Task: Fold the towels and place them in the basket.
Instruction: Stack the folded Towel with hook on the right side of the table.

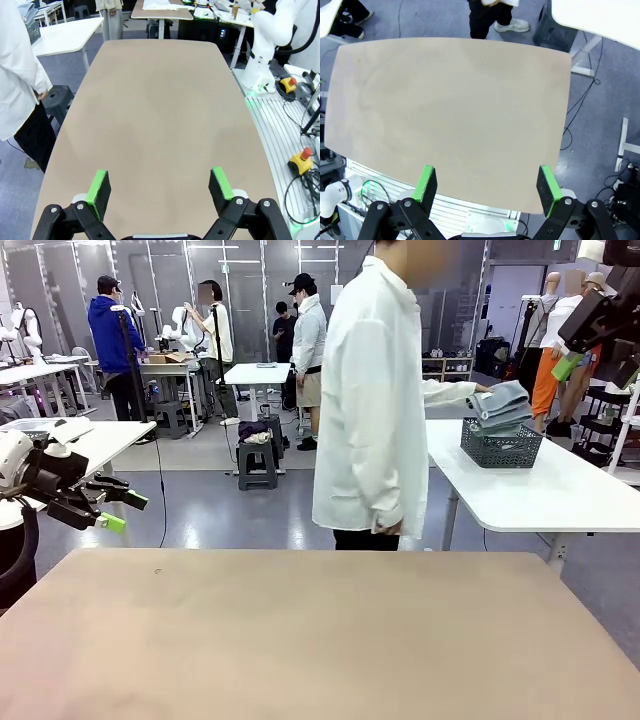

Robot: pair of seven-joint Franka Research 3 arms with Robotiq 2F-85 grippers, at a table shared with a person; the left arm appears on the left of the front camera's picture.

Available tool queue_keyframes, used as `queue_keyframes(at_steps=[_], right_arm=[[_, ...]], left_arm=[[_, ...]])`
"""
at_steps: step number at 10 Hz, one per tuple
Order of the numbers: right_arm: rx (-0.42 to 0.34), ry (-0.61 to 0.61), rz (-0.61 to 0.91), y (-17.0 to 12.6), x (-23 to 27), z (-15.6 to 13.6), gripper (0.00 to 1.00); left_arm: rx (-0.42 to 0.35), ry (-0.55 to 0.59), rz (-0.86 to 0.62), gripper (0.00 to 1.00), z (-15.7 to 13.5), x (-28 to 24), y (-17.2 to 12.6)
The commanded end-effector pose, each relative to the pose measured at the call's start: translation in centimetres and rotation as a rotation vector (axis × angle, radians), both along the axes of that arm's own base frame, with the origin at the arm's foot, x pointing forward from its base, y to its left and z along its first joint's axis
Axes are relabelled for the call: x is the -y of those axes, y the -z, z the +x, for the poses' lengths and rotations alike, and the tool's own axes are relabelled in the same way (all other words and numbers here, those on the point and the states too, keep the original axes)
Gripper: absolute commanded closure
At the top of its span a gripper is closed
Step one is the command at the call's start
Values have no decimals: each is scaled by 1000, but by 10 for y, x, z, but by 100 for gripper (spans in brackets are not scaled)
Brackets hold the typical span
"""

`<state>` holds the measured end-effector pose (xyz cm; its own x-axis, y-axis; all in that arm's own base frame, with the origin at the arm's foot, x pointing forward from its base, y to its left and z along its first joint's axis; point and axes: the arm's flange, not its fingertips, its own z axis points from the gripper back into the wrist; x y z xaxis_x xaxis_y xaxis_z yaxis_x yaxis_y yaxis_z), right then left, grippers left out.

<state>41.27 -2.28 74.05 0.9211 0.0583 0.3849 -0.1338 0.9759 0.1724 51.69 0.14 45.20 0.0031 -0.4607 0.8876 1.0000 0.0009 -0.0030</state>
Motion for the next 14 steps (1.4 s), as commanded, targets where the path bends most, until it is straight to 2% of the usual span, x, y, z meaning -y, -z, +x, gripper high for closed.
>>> queue_keyframes(at_steps=[1, 14], right_arm=[[3, 4, 14, -2, -1, 2, 0], [3, 4, 14, -2, -1, 2, 0]], left_arm=[[1, 4, -3, 0, 0, 0, -2], [1, 4, -3, 0, 0, 0, -2]])
